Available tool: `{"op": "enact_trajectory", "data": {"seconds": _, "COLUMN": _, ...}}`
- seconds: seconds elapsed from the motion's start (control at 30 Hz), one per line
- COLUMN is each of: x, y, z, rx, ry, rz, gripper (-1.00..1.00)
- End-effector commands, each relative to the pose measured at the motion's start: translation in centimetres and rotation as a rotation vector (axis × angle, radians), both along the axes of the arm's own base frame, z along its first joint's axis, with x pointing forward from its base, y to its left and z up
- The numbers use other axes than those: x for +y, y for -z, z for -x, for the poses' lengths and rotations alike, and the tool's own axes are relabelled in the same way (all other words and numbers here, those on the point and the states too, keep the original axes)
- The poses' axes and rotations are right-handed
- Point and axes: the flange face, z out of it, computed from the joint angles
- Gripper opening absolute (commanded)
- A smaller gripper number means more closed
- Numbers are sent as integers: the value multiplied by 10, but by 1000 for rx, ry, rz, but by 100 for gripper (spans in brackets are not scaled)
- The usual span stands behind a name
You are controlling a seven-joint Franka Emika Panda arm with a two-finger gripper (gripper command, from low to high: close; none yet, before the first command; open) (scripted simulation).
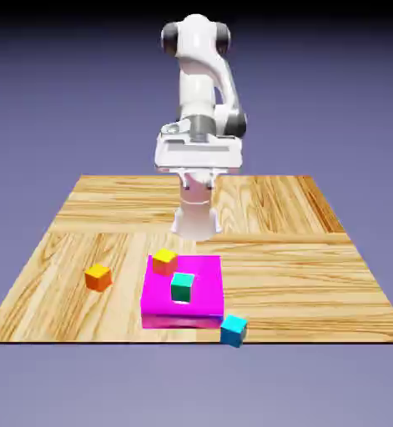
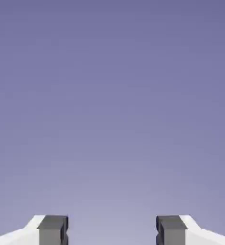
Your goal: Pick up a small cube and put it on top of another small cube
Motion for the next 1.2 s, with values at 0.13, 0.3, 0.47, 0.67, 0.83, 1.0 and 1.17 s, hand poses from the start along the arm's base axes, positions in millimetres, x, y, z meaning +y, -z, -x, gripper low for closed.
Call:
{"op": "enact_trajectory", "data": {"seconds": 0.13, "x": -60, "y": 50, "z": -29, "rx": 238, "ry": 104, "rz": -51, "gripper": 0}}
{"op": "enact_trajectory", "data": {"seconds": 0.3, "x": -125, "y": 106, "z": -40, "rx": 470, "ry": 207, "rz": -109, "gripper": 0}}
{"op": "enact_trajectory", "data": {"seconds": 0.47, "x": -190, "y": 162, "z": -33, "rx": 693, "ry": 309, "rz": -173, "gripper": 0}}
{"op": "enact_trajectory", "data": {"seconds": 0.67, "x": -265, "y": 225, "z": -1, "rx": 946, "ry": 430, "rz": -257, "gripper": 0}}
{"op": "enact_trajectory", "data": {"seconds": 0.83, "x": -312, "y": 260, "z": 32, "rx": 1108, "ry": 514, "rz": -317, "gripper": 0}}
{"op": "enact_trajectory", "data": {"seconds": 1.0, "x": -302, "y": 326, "z": 48, "rx": 1108, "ry": 514, "rz": -317, "gripper": 0}}
{"op": "enact_trajectory", "data": {"seconds": 1.17, "x": -310, "y": 272, "z": 34, "rx": 1108, "ry": 513, "rz": -317, "gripper": -100}}
